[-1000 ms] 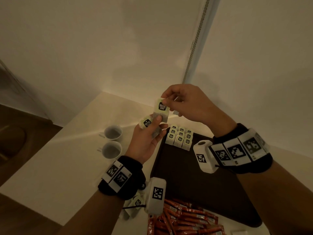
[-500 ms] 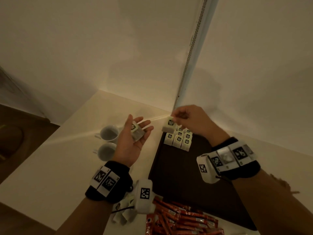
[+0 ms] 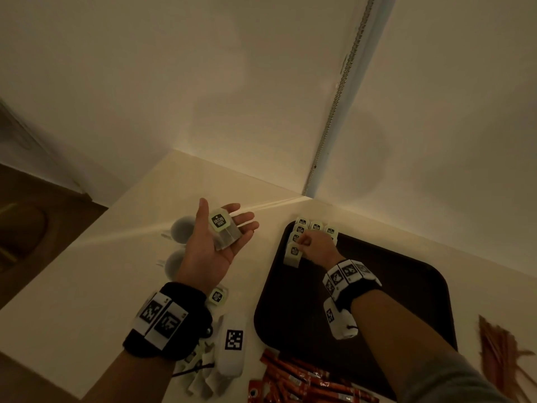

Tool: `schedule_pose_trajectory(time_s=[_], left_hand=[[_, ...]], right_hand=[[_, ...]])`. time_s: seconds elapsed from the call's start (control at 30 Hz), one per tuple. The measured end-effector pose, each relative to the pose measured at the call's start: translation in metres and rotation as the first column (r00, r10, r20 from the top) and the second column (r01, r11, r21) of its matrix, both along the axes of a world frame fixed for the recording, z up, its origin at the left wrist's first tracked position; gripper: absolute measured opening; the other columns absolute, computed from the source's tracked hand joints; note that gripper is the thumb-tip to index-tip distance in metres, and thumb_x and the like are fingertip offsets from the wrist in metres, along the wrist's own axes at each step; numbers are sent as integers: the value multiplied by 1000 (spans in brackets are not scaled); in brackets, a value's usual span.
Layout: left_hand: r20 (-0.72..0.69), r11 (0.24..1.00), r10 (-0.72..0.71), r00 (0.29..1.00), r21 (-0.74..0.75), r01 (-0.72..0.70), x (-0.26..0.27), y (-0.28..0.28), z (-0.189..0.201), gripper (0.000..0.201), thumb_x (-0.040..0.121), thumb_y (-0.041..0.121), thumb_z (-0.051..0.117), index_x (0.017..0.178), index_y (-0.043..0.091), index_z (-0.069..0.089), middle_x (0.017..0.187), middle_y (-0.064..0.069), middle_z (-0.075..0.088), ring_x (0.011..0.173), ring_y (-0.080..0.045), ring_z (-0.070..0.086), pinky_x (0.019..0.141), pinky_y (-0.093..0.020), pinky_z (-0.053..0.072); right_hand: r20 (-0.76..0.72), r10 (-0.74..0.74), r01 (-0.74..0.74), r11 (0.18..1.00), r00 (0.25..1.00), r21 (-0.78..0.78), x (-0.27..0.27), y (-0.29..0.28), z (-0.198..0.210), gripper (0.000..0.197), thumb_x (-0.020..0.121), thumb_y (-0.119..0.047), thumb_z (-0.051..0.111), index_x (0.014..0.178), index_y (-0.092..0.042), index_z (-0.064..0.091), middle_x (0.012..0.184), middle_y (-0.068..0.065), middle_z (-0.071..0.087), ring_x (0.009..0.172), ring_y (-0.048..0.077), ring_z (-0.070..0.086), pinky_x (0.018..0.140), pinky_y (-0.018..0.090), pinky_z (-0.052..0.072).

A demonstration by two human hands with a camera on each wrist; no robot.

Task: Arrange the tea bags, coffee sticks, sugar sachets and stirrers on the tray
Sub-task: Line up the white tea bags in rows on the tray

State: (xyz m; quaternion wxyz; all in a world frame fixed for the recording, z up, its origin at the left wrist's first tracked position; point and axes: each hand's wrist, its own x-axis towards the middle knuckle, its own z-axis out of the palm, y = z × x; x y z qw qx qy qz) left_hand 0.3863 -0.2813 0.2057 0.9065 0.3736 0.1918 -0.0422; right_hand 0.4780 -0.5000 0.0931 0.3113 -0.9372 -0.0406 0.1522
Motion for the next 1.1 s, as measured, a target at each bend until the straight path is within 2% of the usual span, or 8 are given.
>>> schedule_pose_trajectory(time_s=[0.37,0.47,0.57,0.7,0.8,0.9,1.03,1.1], left_hand=[[-58,993,-111,992,-48,108,2,1,-5,74,92,66,24,110,4,59,104,-21,71,92,-34,70,68,-33,60],[-108,982,-186,977,-40,183,3,0,-7,81,91,69,18,112,2,60,105,-23,70,91,-35,70,67,-33,60],[-138,967,-252,958,-9,253,3,-4,-6,85,89,71,16,116,3,59,109,-22,69,93,-35,70,65,-32,60],[-72,956,-291,954,-3,292,2,-12,2,79,88,71,20,115,9,62,113,-12,70,101,-28,68,78,-39,59],[-3,942,-335,942,-16,335,2,-13,9,80,88,71,18,117,10,62,117,-13,68,103,-28,67,84,-40,57],[43,939,-342,939,-26,343,-1,-15,15,76,85,70,24,120,12,60,117,-14,68,104,-30,67,81,-36,58],[136,969,-247,960,68,239,-6,-20,17,50,81,39,53,123,12,57,115,-5,69,104,-21,67,74,-26,57],[177,981,-180,968,106,163,-7,-24,19,31,81,21,59,112,15,61,103,0,73,95,-16,70,69,-21,55]], right_hand=[[31,-98,97,995,995,13,14,0,-18,11,84,-4,64,95,0,63,98,14,66,96,25,62,75,21,43],[198,-180,146,974,964,173,11,17,15,10,86,-13,64,93,-7,64,92,7,64,85,19,60,78,30,48],[344,-22,-138,891,939,433,-7,45,76,13,84,-21,69,96,-20,65,93,-2,60,79,-2,54,70,13,41],[427,363,-503,816,829,284,-33,68,127,33,71,-24,81,101,-20,67,98,3,57,89,-3,49,75,3,35],[471,350,-491,843,809,217,-33,66,138,31,70,-26,81,97,-15,69,94,0,60,87,8,53,73,5,36],[490,259,-420,872,832,251,-31,59,152,20,78,-20,74,96,-14,70,88,-4,66,78,3,56,66,6,36],[501,187,-365,886,845,285,-32,54,180,13,88,-19,64,96,-15,73,83,-9,68,72,-5,57,64,4,38],[518,174,-361,888,838,285,-35,54,198,10,86,-21,66,92,-16,73,76,-13,67,69,-4,57,61,5,39]])
